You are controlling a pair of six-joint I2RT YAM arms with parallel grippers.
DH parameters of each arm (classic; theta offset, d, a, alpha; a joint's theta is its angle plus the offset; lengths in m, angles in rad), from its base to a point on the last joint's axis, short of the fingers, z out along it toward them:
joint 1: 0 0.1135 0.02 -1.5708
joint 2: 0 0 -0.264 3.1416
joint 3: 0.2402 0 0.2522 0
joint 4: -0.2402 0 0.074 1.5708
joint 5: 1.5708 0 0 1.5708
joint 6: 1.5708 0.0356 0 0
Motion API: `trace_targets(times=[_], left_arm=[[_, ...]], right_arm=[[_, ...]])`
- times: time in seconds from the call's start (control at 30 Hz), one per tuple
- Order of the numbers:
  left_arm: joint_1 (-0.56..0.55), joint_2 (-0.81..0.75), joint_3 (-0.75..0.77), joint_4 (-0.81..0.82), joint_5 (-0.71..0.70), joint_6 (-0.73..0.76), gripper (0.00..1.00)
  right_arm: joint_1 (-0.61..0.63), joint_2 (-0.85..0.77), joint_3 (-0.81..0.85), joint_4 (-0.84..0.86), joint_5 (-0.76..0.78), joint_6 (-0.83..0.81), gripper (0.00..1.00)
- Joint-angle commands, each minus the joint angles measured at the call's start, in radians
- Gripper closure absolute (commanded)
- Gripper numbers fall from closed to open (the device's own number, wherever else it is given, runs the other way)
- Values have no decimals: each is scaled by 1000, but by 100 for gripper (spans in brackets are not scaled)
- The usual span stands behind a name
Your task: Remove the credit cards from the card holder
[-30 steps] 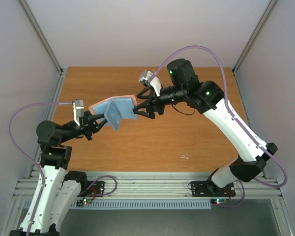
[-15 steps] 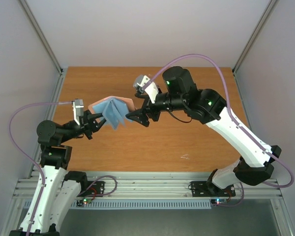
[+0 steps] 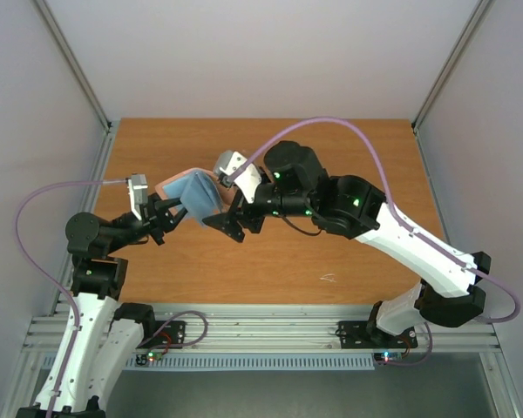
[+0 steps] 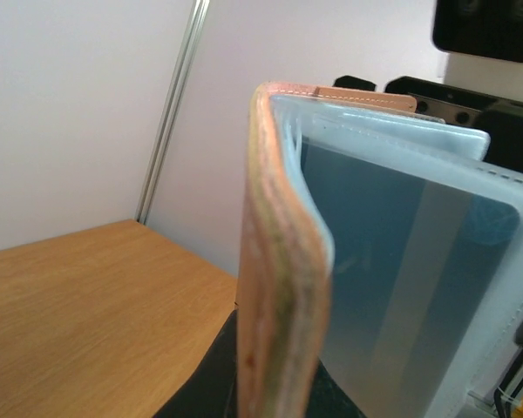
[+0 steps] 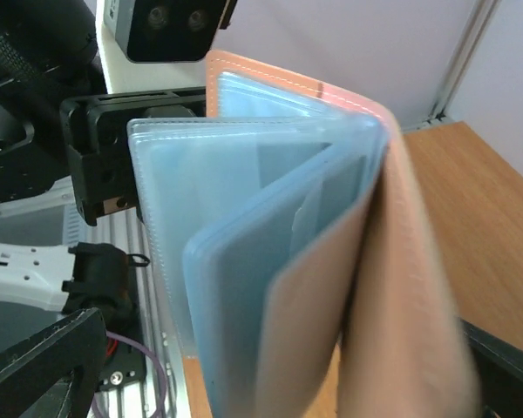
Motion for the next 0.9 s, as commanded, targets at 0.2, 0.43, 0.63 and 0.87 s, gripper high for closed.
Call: trace_targets(times=[0.2,0.43,0.63,0.87], left_arm=[[3,-1,29,27,-23,21,100],[3,-2,28,25,-23,22,100],[3,-2,21,24,-27,22,100],[3,-4,20,20,-25,23,100]], right_arm=[[73,85,46,58,307,15,2],[73,125,79,30,260,31,1],[73,130,73,37,108,9,2],[72,144,84,40,252,9,2]])
